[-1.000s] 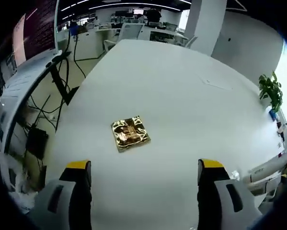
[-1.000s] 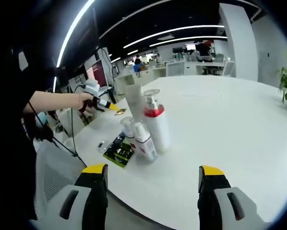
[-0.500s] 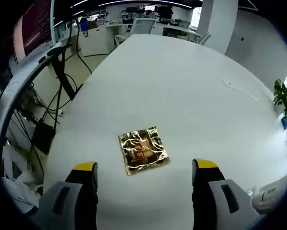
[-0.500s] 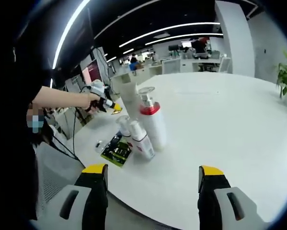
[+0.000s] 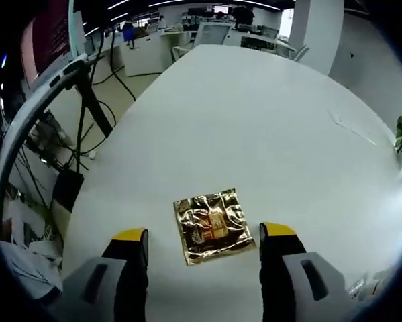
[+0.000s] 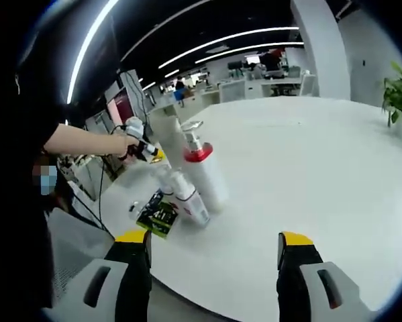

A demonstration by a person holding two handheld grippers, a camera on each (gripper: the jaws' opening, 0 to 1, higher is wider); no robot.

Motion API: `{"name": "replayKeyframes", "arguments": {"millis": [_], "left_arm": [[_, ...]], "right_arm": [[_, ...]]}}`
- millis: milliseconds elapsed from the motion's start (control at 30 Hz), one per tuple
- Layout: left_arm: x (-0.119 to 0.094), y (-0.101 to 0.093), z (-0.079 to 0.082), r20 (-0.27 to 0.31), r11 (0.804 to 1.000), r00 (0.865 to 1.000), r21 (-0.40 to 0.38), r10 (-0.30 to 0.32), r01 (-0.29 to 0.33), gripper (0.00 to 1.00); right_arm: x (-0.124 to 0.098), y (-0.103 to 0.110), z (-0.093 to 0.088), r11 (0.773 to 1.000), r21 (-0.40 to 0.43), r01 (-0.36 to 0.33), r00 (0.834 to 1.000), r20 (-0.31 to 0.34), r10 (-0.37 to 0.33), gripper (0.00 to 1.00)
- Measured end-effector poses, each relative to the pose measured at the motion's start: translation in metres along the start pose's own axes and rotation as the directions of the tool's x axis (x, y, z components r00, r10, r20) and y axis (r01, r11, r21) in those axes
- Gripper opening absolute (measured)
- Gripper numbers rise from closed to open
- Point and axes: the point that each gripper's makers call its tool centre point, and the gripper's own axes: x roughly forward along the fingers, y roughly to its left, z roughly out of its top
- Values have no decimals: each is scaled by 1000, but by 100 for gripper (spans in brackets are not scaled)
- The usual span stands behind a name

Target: Arrange the skincare products in the storage area until every visible bottle or jar stands upright without overlapping.

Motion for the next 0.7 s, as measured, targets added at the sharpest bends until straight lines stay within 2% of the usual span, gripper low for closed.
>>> {"name": "replayKeyframes", "arguments": {"millis": [67,100,200,367,633,700], "left_arm": [[0,0,3,0,1000,1000,11,-1,1,60],[-5,-3,0,3,1000,1000,12,0,0,59],[-8,-8,-1,9,1000,1000,26,-8,8,54],[-4,-11,4,13,997,999,68,-35,34,36],[-18,-18,-4,-5,990,996,108,-87,87,34],[-13,-15,-3,-6,988,996,126,-93,93,34]], "right_arm": [[2,2,1,1000,6,-6,1000,2,6,79],[3,3,2,1000,7,-10,1000,6,10,80],[6,8,-3,1000,-23,-21,1000,-23,20,80],[6,12,-5,999,-46,-28,999,-38,26,81],[4,8,0,1000,-22,-19,1000,-8,19,81],[4,8,0,1000,-24,-20,1000,-8,20,81]]}}
